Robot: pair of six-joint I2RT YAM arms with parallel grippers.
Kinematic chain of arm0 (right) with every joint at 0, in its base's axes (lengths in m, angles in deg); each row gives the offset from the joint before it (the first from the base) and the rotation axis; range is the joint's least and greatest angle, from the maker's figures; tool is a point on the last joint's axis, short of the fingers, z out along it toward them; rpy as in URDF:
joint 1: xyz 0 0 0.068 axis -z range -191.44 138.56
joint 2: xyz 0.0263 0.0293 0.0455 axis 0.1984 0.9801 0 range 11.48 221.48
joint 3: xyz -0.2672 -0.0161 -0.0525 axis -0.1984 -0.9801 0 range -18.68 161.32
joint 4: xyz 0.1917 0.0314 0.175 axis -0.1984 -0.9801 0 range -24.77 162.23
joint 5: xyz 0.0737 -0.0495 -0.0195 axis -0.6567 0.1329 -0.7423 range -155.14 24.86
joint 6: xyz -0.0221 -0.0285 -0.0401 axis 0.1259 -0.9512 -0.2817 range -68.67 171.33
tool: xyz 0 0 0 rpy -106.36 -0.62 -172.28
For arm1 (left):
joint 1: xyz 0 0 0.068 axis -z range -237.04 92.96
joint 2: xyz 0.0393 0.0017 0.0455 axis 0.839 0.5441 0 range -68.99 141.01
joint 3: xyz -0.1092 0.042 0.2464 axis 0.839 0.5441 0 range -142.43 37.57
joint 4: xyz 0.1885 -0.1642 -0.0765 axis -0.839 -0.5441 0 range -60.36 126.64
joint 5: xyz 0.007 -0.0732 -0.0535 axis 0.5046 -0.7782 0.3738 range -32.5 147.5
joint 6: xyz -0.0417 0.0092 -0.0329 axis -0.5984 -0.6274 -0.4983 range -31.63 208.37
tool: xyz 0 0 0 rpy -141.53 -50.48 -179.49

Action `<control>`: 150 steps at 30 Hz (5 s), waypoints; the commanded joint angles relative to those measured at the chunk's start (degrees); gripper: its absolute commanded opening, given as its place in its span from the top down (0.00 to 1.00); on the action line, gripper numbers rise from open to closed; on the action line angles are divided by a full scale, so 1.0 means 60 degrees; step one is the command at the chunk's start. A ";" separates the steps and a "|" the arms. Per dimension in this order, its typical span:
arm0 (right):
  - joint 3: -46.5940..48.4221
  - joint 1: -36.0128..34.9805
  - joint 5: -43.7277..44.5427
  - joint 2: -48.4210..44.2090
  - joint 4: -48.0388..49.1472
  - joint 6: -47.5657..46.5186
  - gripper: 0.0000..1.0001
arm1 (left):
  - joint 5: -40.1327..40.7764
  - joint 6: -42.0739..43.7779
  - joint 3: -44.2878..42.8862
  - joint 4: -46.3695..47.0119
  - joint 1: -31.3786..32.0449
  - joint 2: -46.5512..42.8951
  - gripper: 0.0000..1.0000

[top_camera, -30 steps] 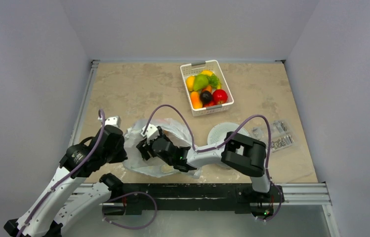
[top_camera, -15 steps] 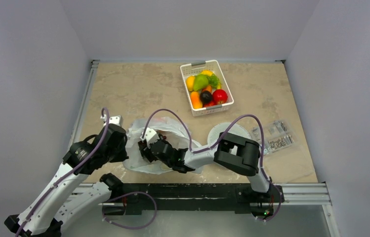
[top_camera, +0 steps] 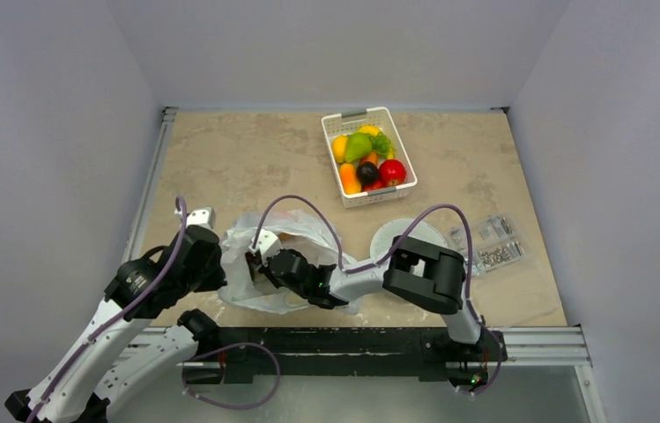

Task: Take the fake fruits out of the plastic bag
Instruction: Take out the fake fruit from the plastic bag, then place the fake fruit in the bin.

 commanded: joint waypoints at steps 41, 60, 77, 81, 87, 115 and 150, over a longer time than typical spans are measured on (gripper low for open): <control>-0.1001 0.0001 -0.2457 -0.5742 -0.1904 0.1273 1.00 | 0.1293 -0.0980 -0.0208 -0.0550 0.0073 -0.0266 1.00; 0.1412 0.0630 -0.3214 -0.6854 -0.3544 0.2770 1.00 | 0.1487 -0.1188 -0.0300 -0.0771 0.0068 -0.0052 1.00; 0.3201 0.4306 -0.6204 -0.6482 -0.3562 0.4836 1.00 | 0.1391 -0.1095 -0.0276 -0.0691 0.0089 -0.0239 1.00; 0.3505 0.5075 -0.6113 -0.6171 -0.3784 0.4827 1.00 | 0.1370 -0.1079 -0.0257 -0.0667 0.0098 -0.0173 1.00; 0.3480 0.6615 -0.6511 -0.5523 -0.3656 0.5164 1.00 | 0.1390 -0.1095 -0.0257 -0.0679 0.0119 -0.0041 1.00; 0.6098 0.8902 -0.3260 -0.1262 -0.5709 0.3246 1.00 | 0.1321 -0.1020 -0.0251 -0.0616 0.0142 -0.0139 1.00; 0.2501 0.6490 -0.1576 -0.4487 -0.6642 0.0701 0.06 | 0.1352 -0.1047 -0.0262 -0.0652 0.0161 0.0246 1.00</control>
